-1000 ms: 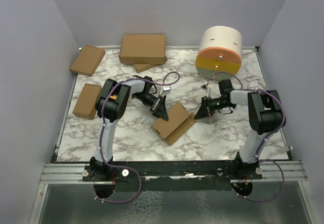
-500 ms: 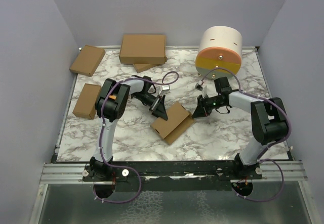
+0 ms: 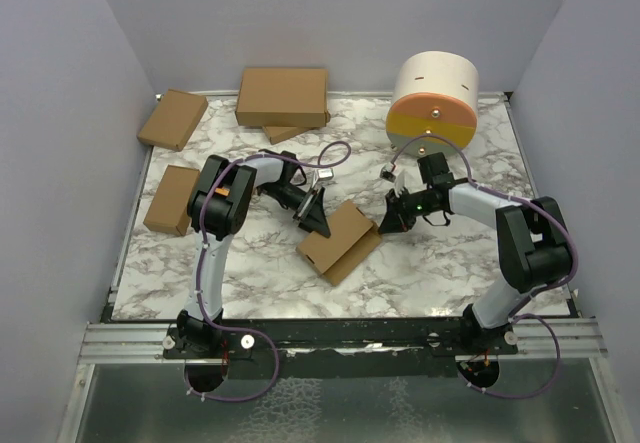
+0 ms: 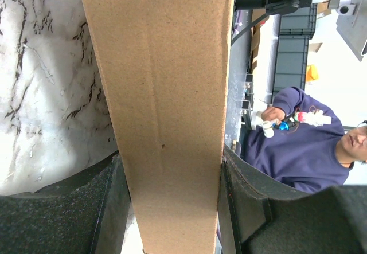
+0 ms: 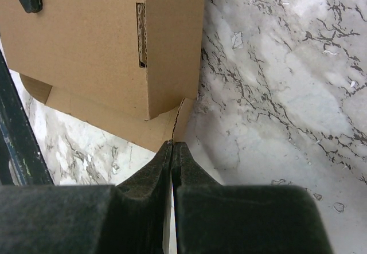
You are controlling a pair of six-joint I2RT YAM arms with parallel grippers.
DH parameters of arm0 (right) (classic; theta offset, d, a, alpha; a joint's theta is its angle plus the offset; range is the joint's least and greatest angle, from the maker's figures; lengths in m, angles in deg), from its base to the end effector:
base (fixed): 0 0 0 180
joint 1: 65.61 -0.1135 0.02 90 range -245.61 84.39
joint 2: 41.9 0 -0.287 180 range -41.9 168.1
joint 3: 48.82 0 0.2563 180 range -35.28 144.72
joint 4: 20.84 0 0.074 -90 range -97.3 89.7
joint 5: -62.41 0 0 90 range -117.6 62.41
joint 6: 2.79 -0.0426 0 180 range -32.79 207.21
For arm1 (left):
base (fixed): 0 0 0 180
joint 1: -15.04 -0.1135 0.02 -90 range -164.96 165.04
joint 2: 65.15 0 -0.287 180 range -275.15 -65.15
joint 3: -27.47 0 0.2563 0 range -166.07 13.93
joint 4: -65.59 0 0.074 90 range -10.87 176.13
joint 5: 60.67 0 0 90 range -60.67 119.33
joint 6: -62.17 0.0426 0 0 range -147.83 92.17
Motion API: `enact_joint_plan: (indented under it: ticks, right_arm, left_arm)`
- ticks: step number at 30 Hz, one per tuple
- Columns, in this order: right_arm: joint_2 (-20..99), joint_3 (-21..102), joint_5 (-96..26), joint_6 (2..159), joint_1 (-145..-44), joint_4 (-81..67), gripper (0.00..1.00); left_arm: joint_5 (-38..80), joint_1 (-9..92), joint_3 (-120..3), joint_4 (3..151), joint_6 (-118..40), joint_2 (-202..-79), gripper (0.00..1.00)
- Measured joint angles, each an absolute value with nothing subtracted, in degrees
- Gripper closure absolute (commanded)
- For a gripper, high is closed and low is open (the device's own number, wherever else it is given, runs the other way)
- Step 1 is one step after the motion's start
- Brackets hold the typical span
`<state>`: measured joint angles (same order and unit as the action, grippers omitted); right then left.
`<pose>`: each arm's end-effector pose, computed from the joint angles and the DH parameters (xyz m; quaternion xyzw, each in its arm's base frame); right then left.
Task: Fold the paper box
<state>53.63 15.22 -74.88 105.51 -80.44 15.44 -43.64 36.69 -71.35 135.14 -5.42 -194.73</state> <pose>0.2870 0.1084 0.1700 -0.3304 0.8395 0.3880 0.1884 0.3638 -0.1882 0.1185 -0.2508 -0.7623 0.5927 0.0683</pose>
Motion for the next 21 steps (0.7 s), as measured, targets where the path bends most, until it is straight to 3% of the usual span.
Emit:
enact_joint_plan:
  ticks: [21]
  right_arm:
    - [52.36,14.89,-72.46,107.89,-82.54,15.37,0.99]
  left_arm:
    - [-44.65,35.83,-70.73,134.92,-5.44,-195.27,0.62]
